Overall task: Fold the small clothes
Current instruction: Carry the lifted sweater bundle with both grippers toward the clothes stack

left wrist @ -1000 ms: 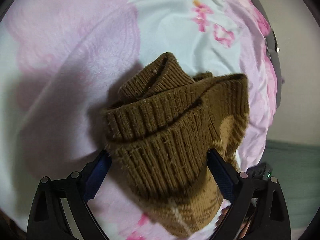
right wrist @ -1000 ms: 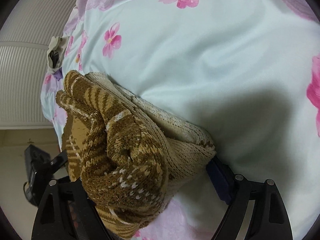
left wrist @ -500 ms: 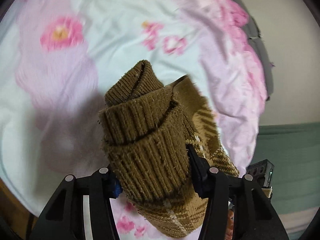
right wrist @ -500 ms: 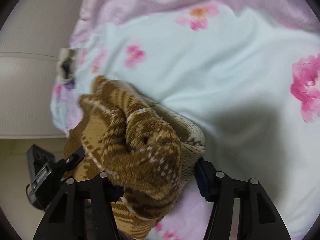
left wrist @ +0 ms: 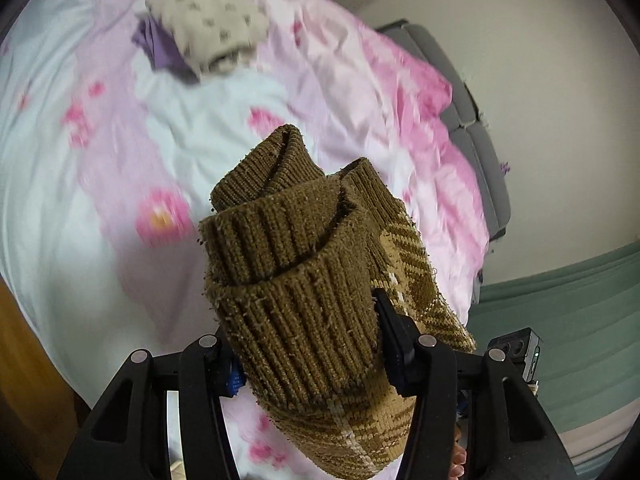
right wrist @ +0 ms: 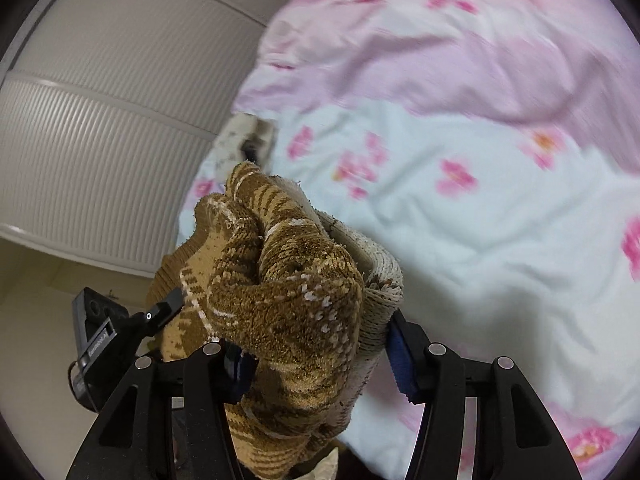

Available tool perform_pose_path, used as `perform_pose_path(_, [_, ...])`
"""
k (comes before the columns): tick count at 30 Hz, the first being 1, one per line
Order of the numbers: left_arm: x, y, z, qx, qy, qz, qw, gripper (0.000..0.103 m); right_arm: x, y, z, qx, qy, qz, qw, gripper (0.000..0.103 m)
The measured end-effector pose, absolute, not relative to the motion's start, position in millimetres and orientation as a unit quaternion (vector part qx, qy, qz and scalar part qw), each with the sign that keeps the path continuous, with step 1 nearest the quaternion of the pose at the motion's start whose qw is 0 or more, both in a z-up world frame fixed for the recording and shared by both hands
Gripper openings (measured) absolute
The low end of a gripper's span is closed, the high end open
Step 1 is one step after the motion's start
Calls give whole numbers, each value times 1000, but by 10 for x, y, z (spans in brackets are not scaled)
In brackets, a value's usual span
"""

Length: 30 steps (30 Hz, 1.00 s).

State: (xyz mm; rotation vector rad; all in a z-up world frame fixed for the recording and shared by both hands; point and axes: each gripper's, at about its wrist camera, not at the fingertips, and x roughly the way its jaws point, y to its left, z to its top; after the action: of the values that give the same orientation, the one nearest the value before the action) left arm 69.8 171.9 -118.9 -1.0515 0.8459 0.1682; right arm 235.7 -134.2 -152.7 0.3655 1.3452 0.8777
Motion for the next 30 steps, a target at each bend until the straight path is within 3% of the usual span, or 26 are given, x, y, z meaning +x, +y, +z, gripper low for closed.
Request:
perform_pose_path(7, [832, 2983, -1102, -463, 386, 50, 797, 53, 2387, -151, -1221, 161, 572, 404, 696, 56])
perform_pose_path(16, [1336, 4660, -1191, -427, 440, -2, 790, 53, 2480, 1451, -1212, 192, 574, 349, 716, 56])
perform_pose_path(22, [1776, 5330, -1174, -421, 428, -14, 800, 53, 2777, 2228, -1128, 194, 563, 329, 733, 56])
perform_pose_path(30, [2386, 5979, -1531, -476, 400, -4, 783, 53, 3498, 3054, -1070, 140, 553, 323, 755, 56])
